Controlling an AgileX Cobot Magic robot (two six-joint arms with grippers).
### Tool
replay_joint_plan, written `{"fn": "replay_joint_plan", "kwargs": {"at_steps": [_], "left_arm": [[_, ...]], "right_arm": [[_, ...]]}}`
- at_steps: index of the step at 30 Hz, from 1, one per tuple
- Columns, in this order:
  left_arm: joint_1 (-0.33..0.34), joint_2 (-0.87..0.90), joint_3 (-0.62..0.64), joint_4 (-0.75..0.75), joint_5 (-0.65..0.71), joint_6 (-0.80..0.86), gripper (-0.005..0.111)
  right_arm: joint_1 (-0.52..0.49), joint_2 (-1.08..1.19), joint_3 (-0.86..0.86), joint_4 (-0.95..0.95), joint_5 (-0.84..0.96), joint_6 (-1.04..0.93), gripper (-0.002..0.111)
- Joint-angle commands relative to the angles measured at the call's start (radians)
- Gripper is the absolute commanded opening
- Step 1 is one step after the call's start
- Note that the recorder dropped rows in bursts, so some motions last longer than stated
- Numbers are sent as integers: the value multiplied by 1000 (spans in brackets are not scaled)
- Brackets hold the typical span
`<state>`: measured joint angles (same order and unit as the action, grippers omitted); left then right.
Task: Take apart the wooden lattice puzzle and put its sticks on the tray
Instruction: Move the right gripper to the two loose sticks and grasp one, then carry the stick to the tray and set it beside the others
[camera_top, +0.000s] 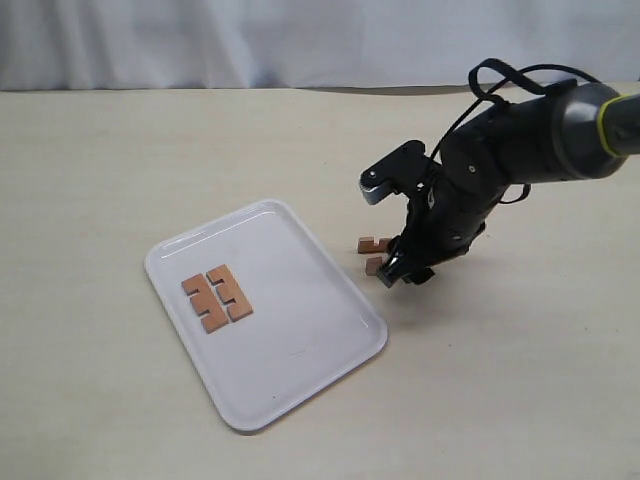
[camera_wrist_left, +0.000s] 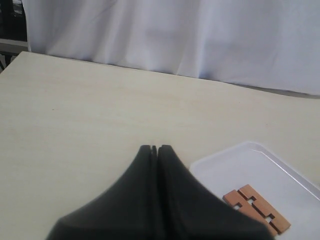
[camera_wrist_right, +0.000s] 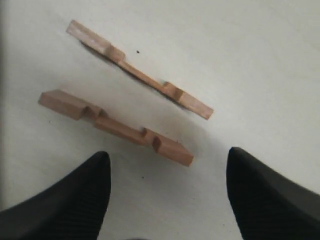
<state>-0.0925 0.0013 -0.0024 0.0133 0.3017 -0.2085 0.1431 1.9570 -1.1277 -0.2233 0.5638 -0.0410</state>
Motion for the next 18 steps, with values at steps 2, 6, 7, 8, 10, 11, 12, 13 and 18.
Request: {"fn": "replay_joint_plan", "kwargs": {"at_steps": [2, 6, 7, 8, 10, 11, 12, 13, 18], "left_arm": [[-1, -1, 2, 2, -15, -6, 0], [-1, -1, 2, 2, -15, -6, 0], [-1, -1, 2, 2, -15, -6, 0], [-1, -1, 2, 2, -15, -6, 0], [-1, -1, 2, 2, -15, -6, 0], [-1, -1, 2, 2, -15, -6, 0], [-1, -1, 2, 2, -15, -6, 0], [-1, -1, 2, 2, -15, -6, 0], [-1, -1, 2, 2, -15, -6, 0]], "right_arm": [[-6, 15, 5, 85, -43, -102, 62], [-6, 29, 5, 170, -34, -206, 62], [-6, 30, 5, 193, -32, -234, 62], [-6, 32, 5, 206, -32, -250, 62], [-6, 34, 5, 209, -32, -254, 62], [-6, 34, 5, 209, -32, -254, 60], [-6, 34, 5, 209, -32, -254, 57], [-6, 34, 5, 209, -32, -254, 53], [-6, 34, 5, 209, -32, -268, 25]]}}
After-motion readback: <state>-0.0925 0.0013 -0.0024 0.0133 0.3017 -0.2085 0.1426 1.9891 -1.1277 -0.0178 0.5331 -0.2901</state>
